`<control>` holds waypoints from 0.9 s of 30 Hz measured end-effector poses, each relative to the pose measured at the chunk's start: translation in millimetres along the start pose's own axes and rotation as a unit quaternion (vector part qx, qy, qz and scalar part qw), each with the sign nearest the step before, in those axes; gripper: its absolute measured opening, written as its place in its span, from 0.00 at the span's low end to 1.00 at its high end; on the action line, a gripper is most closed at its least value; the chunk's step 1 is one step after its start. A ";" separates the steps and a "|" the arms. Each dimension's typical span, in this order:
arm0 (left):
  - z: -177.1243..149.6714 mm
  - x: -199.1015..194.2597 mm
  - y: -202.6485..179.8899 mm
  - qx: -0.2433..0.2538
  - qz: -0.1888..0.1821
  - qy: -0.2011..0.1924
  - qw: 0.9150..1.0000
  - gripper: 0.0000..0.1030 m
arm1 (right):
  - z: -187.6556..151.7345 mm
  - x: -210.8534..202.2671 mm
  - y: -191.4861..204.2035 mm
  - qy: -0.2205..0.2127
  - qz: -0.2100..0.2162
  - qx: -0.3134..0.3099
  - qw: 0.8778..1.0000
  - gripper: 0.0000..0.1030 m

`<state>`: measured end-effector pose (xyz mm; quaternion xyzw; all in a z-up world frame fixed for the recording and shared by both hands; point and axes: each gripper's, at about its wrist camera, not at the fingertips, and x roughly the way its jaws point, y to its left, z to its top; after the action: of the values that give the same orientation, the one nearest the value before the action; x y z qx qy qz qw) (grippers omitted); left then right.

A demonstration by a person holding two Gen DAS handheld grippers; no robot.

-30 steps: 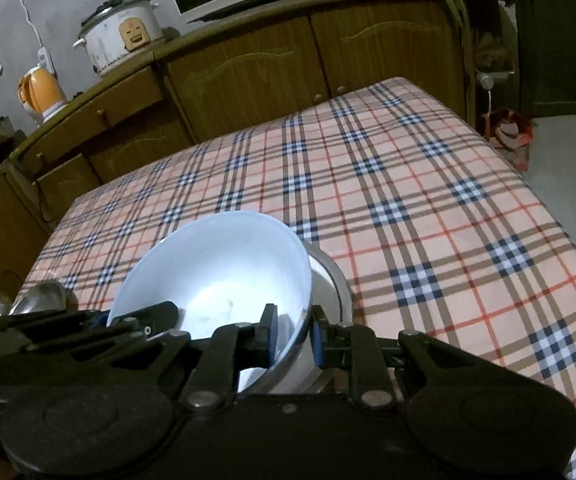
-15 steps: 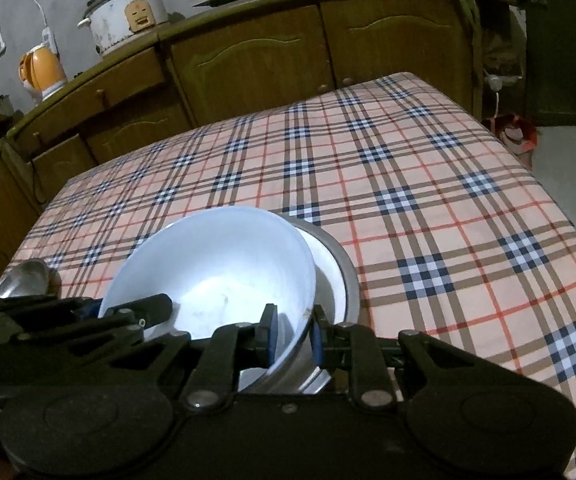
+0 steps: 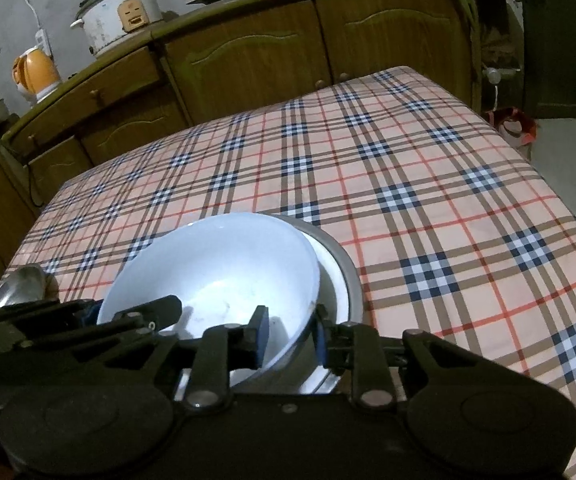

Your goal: Organize plates and bowls

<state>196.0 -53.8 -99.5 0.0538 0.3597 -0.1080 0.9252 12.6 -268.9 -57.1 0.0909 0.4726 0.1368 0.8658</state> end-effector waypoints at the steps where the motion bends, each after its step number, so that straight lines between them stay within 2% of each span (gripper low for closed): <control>1: 0.1 0.1 0.3 -0.001 -0.001 0.001 1.000 0.23 | 0.3 0.0 0.1 0.001 0.000 0.001 1.000 0.27; 6: 0.4 -0.9 1.4 -0.006 -0.006 0.001 1.000 0.24 | 3.6 -0.7 0.6 0.007 -0.001 0.003 1.000 0.30; 8: 0.5 -1.2 2.9 -0.009 -0.009 0.002 1.000 0.24 | 5.1 -0.9 0.9 0.011 0.003 0.006 1.000 0.37; 10: 0.3 -1.1 3.1 -0.008 -0.010 0.002 1.000 0.24 | 7.8 -1.9 -4.3 0.017 0.022 0.031 0.999 0.44; 12: 0.3 -1.5 3.9 -0.011 -0.014 0.001 1.000 0.24 | 11.9 -2.9 -12.9 0.025 0.035 0.063 0.997 0.45; 16: 1.3 -1.9 3.9 -0.014 -0.016 -0.001 1.000 0.24 | 22.1 -16.4 -7.7 0.000 -0.003 0.026 1.000 0.53; 19: 1.2 -3.4 4.8 -0.016 -0.017 -0.002 1.000 0.24 | 25.3 -20.2 -13.3 -0.007 -0.002 0.026 1.000 0.57; 20: 1.4 -4.8 5.8 -0.018 -0.018 -0.003 1.000 0.26 | 24.5 -21.0 -16.5 -0.010 -0.009 0.030 0.999 0.57; 23: 2.1 -12.6 10.1 -0.020 -0.003 -0.023 1.000 0.45 | 20.6 -20.3 -26.3 -0.011 -0.008 0.043 0.999 0.57; 27: 5.5 -17.6 22.1 -0.032 0.006 -0.035 0.999 0.49 | 14.4 -17.9 -34.1 -0.010 0.000 0.055 0.998 0.62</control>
<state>192.2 -30.5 -83.1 0.0225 0.3303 -0.0926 0.9391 20.6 -307.4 -44.9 0.1394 0.4711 0.1100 0.8640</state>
